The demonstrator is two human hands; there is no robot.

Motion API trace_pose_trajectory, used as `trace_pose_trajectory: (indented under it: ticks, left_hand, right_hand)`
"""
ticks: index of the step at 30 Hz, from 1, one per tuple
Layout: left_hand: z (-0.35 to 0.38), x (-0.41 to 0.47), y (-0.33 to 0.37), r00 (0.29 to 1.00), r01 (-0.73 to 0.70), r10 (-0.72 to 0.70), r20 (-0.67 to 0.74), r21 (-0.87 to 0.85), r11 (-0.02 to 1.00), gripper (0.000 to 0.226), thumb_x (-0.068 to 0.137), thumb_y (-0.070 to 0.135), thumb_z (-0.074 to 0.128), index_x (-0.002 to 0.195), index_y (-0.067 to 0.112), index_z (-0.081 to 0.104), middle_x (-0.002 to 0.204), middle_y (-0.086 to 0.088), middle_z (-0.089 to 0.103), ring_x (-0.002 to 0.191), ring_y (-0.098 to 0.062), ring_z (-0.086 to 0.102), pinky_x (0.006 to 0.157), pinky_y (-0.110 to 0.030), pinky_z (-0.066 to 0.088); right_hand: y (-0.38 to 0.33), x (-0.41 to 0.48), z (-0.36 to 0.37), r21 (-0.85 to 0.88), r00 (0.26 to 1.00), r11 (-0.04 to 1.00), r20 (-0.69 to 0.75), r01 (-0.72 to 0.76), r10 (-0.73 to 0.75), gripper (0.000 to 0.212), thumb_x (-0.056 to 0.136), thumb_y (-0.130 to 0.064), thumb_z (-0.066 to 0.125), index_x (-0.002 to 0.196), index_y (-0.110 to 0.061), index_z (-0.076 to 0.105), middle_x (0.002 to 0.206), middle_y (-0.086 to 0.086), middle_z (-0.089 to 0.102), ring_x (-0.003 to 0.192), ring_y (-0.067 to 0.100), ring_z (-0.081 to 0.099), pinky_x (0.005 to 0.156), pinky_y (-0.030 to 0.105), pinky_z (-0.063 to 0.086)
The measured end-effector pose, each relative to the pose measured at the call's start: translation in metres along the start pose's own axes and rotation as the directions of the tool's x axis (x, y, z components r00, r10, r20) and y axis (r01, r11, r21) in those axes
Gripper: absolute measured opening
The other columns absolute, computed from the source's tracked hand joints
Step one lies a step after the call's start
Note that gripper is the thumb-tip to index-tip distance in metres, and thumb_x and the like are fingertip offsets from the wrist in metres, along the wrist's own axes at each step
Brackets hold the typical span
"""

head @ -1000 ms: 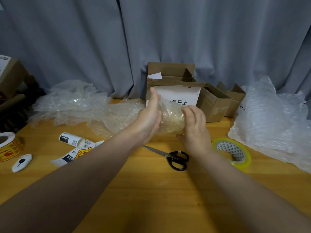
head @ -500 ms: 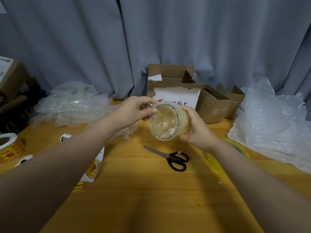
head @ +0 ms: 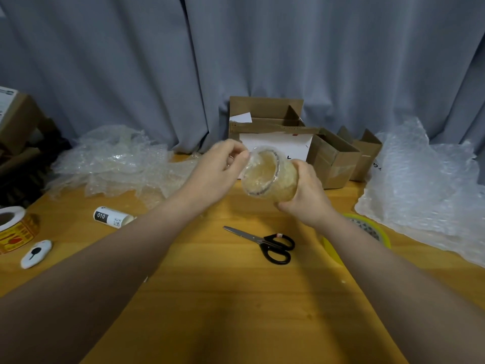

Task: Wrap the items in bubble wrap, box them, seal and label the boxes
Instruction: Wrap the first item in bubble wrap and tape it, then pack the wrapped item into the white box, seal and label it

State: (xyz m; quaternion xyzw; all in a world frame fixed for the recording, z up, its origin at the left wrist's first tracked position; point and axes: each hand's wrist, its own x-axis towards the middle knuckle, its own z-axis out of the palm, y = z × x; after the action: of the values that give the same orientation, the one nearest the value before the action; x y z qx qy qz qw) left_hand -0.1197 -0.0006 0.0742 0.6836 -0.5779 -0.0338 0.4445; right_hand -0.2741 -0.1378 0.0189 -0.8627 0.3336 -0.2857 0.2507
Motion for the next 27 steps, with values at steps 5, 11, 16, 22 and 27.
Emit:
trace_pose_trajectory:
  ticks: [5, 11, 16, 22, 27]
  left_hand:
    - [0.031, 0.001, 0.008, 0.959, 0.011, -0.029, 0.282, 0.065, 0.998, 0.024, 0.098, 0.032, 0.044, 0.091, 0.012, 0.053, 0.082, 0.000, 0.057, 0.073, -0.014, 0.053, 0.064, -0.027, 0.041]
    - [0.029, 0.033, 0.004, 0.982, -0.068, 0.044, 0.184, 0.127, 0.990, 0.028, 0.100, 0.037, 0.037, 0.079, 0.023, 0.047, 0.076, 0.003, 0.055, 0.076, -0.018, 0.054, 0.070, -0.034, 0.041]
    - [0.002, 0.104, -0.006, 0.984, -0.062, 0.093, -0.155, 0.198, 0.978, 0.032, 0.099, 0.037, 0.040, 0.100, 0.012, 0.060, 0.099, -0.002, 0.054, 0.102, -0.026, 0.054, 0.091, -0.042, 0.041]
    - [0.014, 0.164, -0.026, 0.880, -0.233, -0.140, 0.453, 0.672, 0.703, 0.071, 0.084, 0.045, 0.064, 0.144, 0.023, 0.033, 0.145, -0.001, 0.043, 0.126, -0.023, 0.047, 0.102, -0.039, 0.041]
    - [0.017, 0.157, -0.021, 0.923, -0.311, 0.016, 0.386, 0.718, 0.623, 0.026, 0.093, 0.006, 0.043, 0.109, 0.016, 0.060, 0.091, -0.004, 0.059, 0.080, -0.021, 0.053, 0.054, -0.027, 0.031]
  right_hand:
    - [-0.021, 0.003, 0.009, -0.119, 0.999, 0.993, -0.045, 0.012, -0.017, 0.091, 0.065, -0.025, 0.082, 0.139, -0.025, 0.027, 0.131, 0.001, 0.035, 0.117, 0.028, 0.040, 0.084, 0.037, 0.040]
    - [-0.016, 0.011, 0.003, -0.085, 0.995, 0.996, -0.097, -0.042, 0.033, 0.087, 0.062, -0.036, 0.082, 0.132, -0.025, 0.032, 0.122, -0.001, 0.040, 0.108, 0.025, 0.049, 0.081, 0.041, 0.049]
    - [0.001, 0.016, -0.018, 0.135, 0.968, 0.986, -0.219, -0.097, 0.125, 0.090, 0.059, -0.046, 0.084, 0.131, -0.024, 0.035, 0.120, -0.008, 0.046, 0.104, 0.007, 0.047, 0.078, 0.026, 0.044]
    - [0.013, 0.026, -0.033, 0.351, 0.907, 0.927, -0.336, -0.128, 0.252, 0.083, 0.060, -0.045, 0.086, 0.123, -0.025, 0.034, 0.111, -0.015, 0.048, 0.105, 0.008, 0.051, 0.077, 0.020, 0.042]
    - [0.020, 0.029, -0.051, 0.341, 0.875, 0.936, -0.422, -0.090, 0.238, 0.090, 0.058, -0.047, 0.086, 0.128, -0.022, 0.035, 0.115, -0.012, 0.048, 0.104, 0.006, 0.049, 0.079, 0.019, 0.044]
